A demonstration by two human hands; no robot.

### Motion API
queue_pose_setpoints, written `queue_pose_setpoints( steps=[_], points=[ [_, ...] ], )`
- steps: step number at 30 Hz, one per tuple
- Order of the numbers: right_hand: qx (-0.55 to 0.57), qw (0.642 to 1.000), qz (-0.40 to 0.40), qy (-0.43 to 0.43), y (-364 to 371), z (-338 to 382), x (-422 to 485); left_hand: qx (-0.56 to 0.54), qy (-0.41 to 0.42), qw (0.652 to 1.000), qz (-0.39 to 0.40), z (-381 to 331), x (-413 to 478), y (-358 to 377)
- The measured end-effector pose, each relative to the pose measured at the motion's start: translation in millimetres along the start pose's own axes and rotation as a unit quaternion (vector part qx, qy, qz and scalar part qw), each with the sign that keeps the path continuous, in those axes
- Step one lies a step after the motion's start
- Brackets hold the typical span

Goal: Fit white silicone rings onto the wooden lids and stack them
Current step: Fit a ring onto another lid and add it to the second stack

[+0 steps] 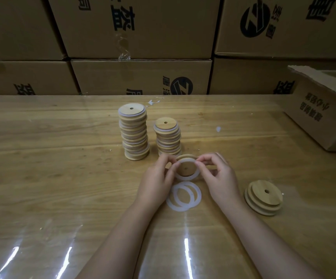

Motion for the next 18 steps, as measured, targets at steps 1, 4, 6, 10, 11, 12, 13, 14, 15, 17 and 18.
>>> queue_pose_setpoints(
  steps=[1,4,6,10,11,12,13,14,15,17,18],
  points=[
    [-0.003,1.0,0.0,-0.001,0.1,0.2,-0.2,-0.003,0.0,1.0,-0.001,0.4,0.0,0.1],
    [-0.013,1.0,0.001,-0.002,0.2,0.5,-0.3,-0.007,-0.003,1.0,-0.002,1.2,0.2,0.9],
    [-0.017,1.0,0.0,-0.004,0.2,0.1,-0.5,-0.008,-0.001,1.0,-0.005,1.9,0.5,0.7],
    [-0.025,1.0,-0.013,-0.003,0.7,-0.7,-1.0,-0.006,0.004,1.0,-0.005,1.5,0.3,0.2],
    [-0.027,1.0,-0.016,-0.002,0.8,-0.7,-1.0,-0.005,0.005,1.0,-0.006,1.6,0.1,0.2],
    [-0.028,0.999,-0.017,-0.002,1.0,-0.7,-1.1,-0.005,0.005,1.0,-0.007,1.9,0.1,0.3],
    [-0.028,0.999,-0.017,-0.003,1.1,-0.7,-1.2,-0.007,0.004,1.0,-0.009,2.3,0.1,0.3],
    [-0.027,1.0,-0.017,-0.002,1.1,-0.8,-1.2,-0.009,0.003,1.0,-0.009,2.6,0.3,0.3],
    [-0.023,1.0,-0.016,0.0,1.0,-0.9,-1.2,-0.011,0.002,1.0,-0.009,2.9,0.4,0.3],
    [-0.012,1.0,-0.014,0.007,0.9,-1.1,-1.0,-0.017,0.002,1.0,-0.008,3.0,0.6,0.6],
    [-0.007,1.0,-0.014,0.01,1.0,-1.1,-1.0,-0.025,0.001,1.0,-0.008,3.0,0.7,0.8]
  ],
)
Point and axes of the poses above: each hand's wrist, its own x-axis towards the middle knuckle, its own y-axis out of the palm, z = x × y, the point moved 1 cm from there along x, towards the middle knuckle, and after that the axes turned 14 degrees about z, right-handed, at the moved point
